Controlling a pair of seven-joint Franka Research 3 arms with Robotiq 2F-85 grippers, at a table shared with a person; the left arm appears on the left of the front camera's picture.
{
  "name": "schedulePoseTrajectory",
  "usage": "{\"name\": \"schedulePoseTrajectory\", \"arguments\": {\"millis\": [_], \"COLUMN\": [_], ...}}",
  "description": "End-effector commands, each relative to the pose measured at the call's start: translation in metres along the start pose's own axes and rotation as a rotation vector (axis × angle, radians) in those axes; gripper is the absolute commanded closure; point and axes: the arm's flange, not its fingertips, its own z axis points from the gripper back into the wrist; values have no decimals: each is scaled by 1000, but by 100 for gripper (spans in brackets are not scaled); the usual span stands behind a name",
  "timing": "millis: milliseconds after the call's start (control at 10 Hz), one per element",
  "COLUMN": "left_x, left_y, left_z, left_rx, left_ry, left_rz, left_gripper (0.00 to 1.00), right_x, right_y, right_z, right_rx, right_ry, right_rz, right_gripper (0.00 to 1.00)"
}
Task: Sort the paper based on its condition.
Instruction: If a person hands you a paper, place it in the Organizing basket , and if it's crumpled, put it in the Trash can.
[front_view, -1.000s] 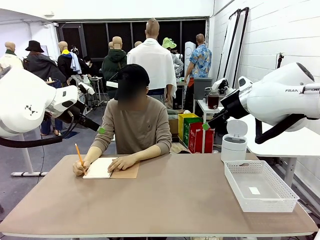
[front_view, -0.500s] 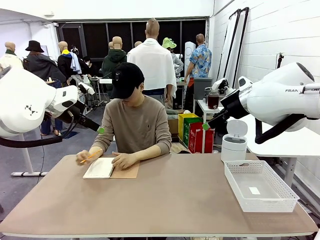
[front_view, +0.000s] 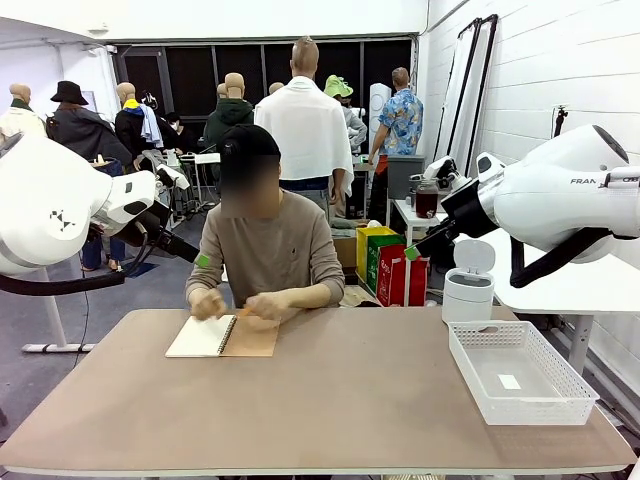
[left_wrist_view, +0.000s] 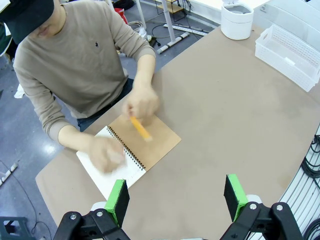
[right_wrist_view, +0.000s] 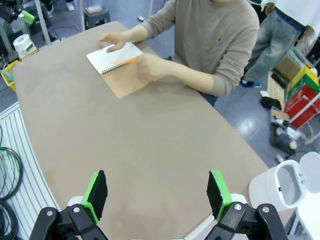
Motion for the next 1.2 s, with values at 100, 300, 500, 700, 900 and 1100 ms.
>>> {"name": "schedulePoseTrajectory", "arguments": {"millis": [100,300,500,700,900,1100], "left_x": [-1,-1,-1,-1,-1,-1], "left_y": [-1,-1,-1,-1,-1,-1], "left_z": [1,1,1,1,1,1], "left_rx": [-13,-13,-13,-13,-13,-13], "left_ry": [-1,-1,-1,-1,-1,-1], "left_rz": [-7,-7,-7,-7,-7,-7], "left_gripper": [0,0,0,0,0,0], "right_x": [0,0,0,0,0,0], "right_y": [0,0,0,0,0,0], "right_z": [0,0,0,0,0,0], "right_rx": [3,3,3,3,3,3], "right_ry": [-1,-1,-1,-1,-1,-1], "right_rz": [1,1,1,1,1,1], "right_gripper": [0,0,0,0,0,0]}}
